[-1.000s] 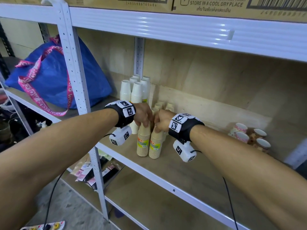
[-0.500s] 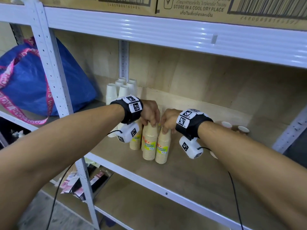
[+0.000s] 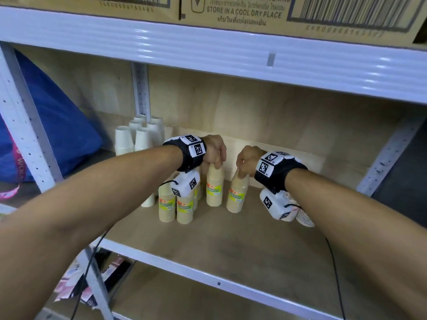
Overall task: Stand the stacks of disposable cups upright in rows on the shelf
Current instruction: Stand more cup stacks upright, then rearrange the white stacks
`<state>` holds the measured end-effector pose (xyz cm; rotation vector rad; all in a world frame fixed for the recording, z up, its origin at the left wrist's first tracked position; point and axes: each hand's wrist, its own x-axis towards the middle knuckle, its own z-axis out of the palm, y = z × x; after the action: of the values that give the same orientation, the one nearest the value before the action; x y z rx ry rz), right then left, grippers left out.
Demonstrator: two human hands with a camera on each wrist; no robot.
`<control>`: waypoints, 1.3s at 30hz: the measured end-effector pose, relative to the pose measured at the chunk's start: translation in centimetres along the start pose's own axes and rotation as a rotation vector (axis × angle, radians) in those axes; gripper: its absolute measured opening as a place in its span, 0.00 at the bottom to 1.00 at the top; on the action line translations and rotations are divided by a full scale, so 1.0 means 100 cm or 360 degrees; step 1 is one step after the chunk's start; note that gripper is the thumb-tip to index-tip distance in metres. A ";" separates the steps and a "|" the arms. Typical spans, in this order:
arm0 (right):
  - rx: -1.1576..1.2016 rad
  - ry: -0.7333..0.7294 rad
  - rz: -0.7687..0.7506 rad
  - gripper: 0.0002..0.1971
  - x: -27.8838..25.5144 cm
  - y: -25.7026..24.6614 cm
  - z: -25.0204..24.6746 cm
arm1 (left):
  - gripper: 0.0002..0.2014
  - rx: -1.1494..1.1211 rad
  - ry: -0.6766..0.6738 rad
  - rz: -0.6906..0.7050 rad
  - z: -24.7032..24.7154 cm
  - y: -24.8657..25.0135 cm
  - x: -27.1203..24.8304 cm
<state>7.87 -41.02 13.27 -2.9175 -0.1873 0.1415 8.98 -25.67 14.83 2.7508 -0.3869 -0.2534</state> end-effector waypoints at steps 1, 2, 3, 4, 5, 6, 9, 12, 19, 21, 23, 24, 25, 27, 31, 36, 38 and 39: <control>-0.0005 0.0020 0.0014 0.19 0.004 0.005 0.000 | 0.13 0.0017 0.0032 0.0009 0.000 0.002 0.006; -0.0008 0.0048 0.0022 0.19 0.008 0.010 0.001 | 0.14 0.0038 0.0066 0.0014 0.001 0.004 0.013; -0.0018 0.0080 0.0027 0.20 0.011 0.015 0.003 | 0.15 0.0048 0.0110 0.0020 0.002 0.005 0.018; -0.0035 0.0123 0.0040 0.20 0.015 0.021 0.005 | 0.16 0.0067 0.0143 0.0033 0.004 0.008 0.024; -0.0052 0.0163 0.0056 0.19 0.019 0.027 0.007 | 0.16 0.0087 0.0172 0.0044 0.005 0.010 0.032; -0.0059 0.0199 0.0062 0.18 0.024 0.033 0.009 | 0.16 0.0097 0.0192 0.0049 0.007 0.012 0.039; -0.0063 0.0264 0.0088 0.16 0.039 0.047 0.011 | 0.17 0.0142 0.0261 0.0072 0.014 0.013 0.063; -0.0027 0.0270 0.0137 0.12 0.057 0.059 0.013 | 0.16 0.0177 0.0314 0.0083 0.022 0.016 0.084; -0.0034 0.0278 0.0174 0.06 0.088 0.076 0.020 | 0.12 0.0007 0.0277 0.0069 0.027 0.022 0.114; -0.0042 0.0260 0.0156 0.07 0.096 0.078 0.022 | 0.17 -0.0018 0.0266 0.0062 0.029 0.023 0.119; -0.0019 0.0238 0.0160 0.08 0.103 0.081 0.026 | 0.18 -0.0029 0.0255 0.0066 0.031 0.023 0.126; 0.0005 0.0232 0.0157 0.08 0.106 0.081 0.027 | 0.18 -0.0044 0.0251 0.0066 0.032 0.023 0.129; 0.0024 0.0224 0.0160 0.08 0.108 0.081 0.027 | 0.17 -0.0057 0.0250 0.0062 0.034 0.023 0.131; 0.0036 0.0207 0.0148 0.06 0.115 0.081 0.029 | 0.17 -0.0059 0.0281 0.0059 0.038 0.021 0.138; 0.0086 0.0191 0.0145 0.07 0.128 0.083 0.035 | 0.16 -0.0056 0.0281 0.0029 0.040 0.018 0.147; 0.0134 0.0214 0.0094 0.11 0.137 0.086 0.040 | 0.14 -0.0046 0.0254 0.0013 0.043 0.015 0.160; 0.0140 0.0262 0.0086 0.13 0.138 0.084 0.041 | 0.13 -0.0038 0.0229 0.0001 0.045 0.013 0.164; 0.0142 0.0280 0.0103 0.14 0.139 0.084 0.041 | 0.13 -0.0031 0.0213 0.0007 0.046 0.013 0.166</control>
<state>22.09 -46.41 6.29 -2.8286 -0.0563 -0.0946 23.40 -33.18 8.99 2.7282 -0.3525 -0.0708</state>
